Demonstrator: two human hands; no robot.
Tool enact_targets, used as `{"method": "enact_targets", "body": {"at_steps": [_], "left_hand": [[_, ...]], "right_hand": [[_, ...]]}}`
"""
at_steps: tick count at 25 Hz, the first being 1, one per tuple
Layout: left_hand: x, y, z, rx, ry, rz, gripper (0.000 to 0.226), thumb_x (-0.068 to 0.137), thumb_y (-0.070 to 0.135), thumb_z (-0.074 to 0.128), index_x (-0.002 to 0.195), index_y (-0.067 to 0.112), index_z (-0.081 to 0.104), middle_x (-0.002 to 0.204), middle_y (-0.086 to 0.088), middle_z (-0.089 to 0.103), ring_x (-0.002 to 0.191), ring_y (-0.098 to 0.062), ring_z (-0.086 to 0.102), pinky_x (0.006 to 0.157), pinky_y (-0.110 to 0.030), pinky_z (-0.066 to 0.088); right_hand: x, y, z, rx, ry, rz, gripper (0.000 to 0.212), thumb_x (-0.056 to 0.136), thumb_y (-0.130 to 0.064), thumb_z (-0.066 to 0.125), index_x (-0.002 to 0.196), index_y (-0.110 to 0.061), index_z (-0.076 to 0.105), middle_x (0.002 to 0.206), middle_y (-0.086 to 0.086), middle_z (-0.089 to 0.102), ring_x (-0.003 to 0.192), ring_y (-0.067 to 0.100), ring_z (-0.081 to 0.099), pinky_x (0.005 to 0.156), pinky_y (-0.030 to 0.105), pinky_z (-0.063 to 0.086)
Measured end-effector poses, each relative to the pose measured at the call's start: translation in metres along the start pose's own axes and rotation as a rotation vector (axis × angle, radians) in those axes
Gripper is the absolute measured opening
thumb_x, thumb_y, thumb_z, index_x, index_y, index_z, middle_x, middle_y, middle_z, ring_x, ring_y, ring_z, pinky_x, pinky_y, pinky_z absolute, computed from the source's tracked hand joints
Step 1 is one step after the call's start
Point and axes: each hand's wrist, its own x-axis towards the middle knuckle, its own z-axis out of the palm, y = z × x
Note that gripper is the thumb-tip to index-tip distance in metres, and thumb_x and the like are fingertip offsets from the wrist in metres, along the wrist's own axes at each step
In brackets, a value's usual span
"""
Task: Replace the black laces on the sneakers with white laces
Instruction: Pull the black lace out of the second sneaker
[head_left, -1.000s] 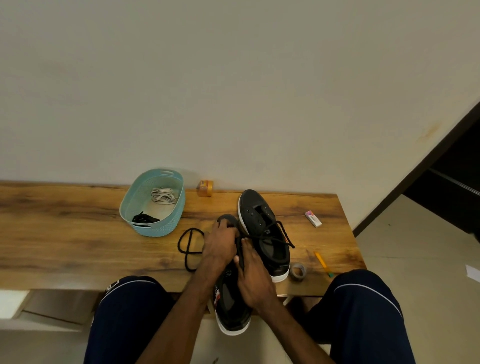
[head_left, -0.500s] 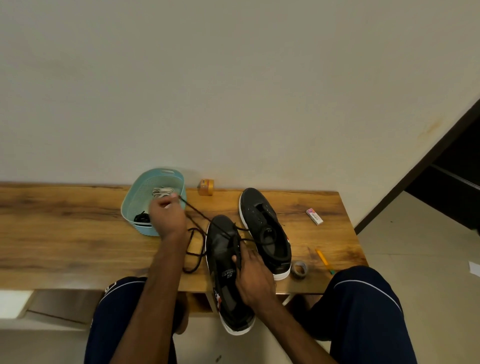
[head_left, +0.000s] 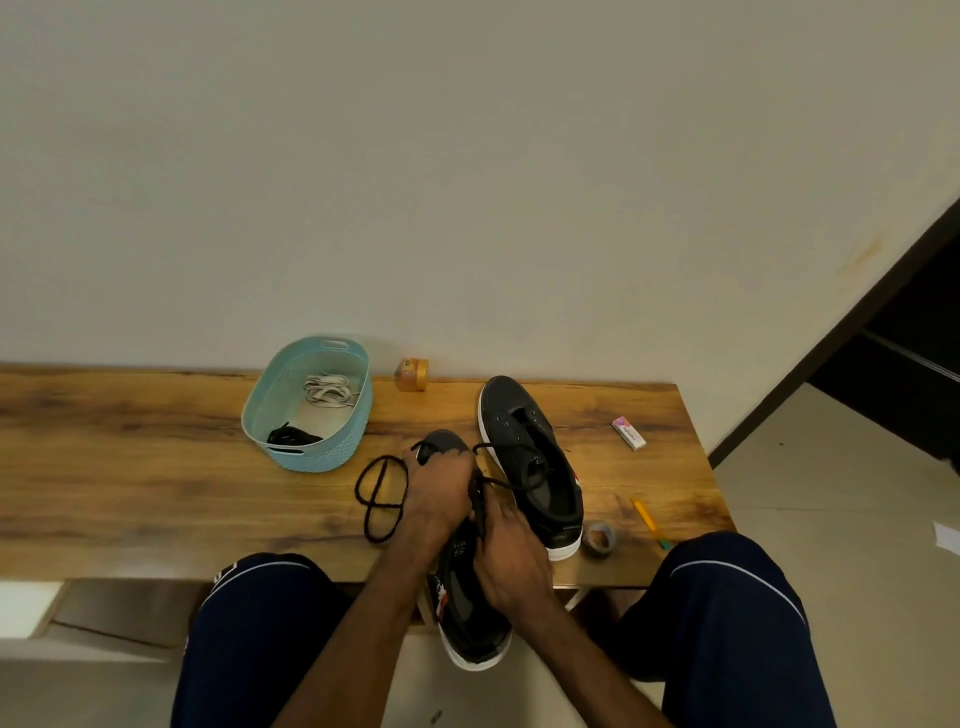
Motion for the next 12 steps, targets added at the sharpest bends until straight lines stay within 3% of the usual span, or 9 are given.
{"method": "enact_targets", "body": {"at_steps": [2,3,6,8,10,12], "left_hand": [[-0.001,0.001,-0.005,0.023,0.074,-0.045,0.007,0.087,0.023,0.061,0.092,0.024,0.066,0.086,0.003,0.062,0.101,-0.023,0.063,0.114,-0.059,0.019],[-0.003,0.000,-0.007,0.038,0.118,-0.083,0.006,0.089,0.025,0.059,0.088,0.024,0.065,0.083,0.004,0.061,0.098,-0.023,0.063,0.112,-0.056,0.021],[-0.006,-0.015,-0.022,-0.038,0.375,-0.287,0.008,0.093,0.030,0.059,0.097,0.024,0.061,0.094,0.002,0.067,0.096,-0.022,0.064,0.107,-0.051,0.032],[-0.007,-0.039,-0.043,-0.439,0.700,-0.471,0.011,0.096,0.028,0.057,0.095,0.018,0.062,0.094,-0.003,0.068,0.090,-0.024,0.064,0.096,-0.045,0.045],[-0.013,-0.064,-0.073,-1.178,0.967,-0.626,0.014,0.098,0.019,0.055,0.095,0.008,0.062,0.095,-0.011,0.066,0.083,-0.023,0.060,0.077,-0.041,0.050],[-0.018,-0.084,-0.096,-1.757,1.055,-0.787,0.017,0.101,0.013,0.047,0.090,0.006,0.058,0.086,-0.009,0.059,0.068,-0.017,0.054,0.059,-0.037,0.048]], "right_hand": [[0.000,0.001,0.000,-0.003,0.005,0.003,0.059,0.098,-0.026,0.044,0.154,-0.018,0.027,0.142,0.005,0.053,0.128,0.021,0.051,0.104,0.034,0.044],[0.000,0.002,0.000,-0.011,0.005,0.005,0.058,0.099,-0.026,0.043,0.154,-0.018,0.027,0.140,0.005,0.054,0.127,0.022,0.052,0.103,0.035,0.044],[0.000,0.002,0.001,0.008,0.028,0.002,0.052,0.101,-0.027,0.040,0.151,-0.021,0.030,0.134,0.004,0.059,0.120,0.021,0.056,0.098,0.035,0.047],[-0.001,0.002,0.002,0.029,0.046,0.002,0.049,0.103,-0.030,0.038,0.151,-0.022,0.031,0.133,0.004,0.059,0.120,0.020,0.056,0.099,0.035,0.046],[-0.001,0.003,0.002,0.027,0.044,0.000,0.049,0.104,-0.032,0.036,0.152,-0.021,0.030,0.136,0.005,0.057,0.122,0.021,0.055,0.101,0.035,0.044],[0.000,0.003,0.003,0.007,0.025,0.005,0.052,0.104,-0.032,0.037,0.154,-0.019,0.028,0.142,0.006,0.054,0.127,0.023,0.052,0.105,0.036,0.042]]}}
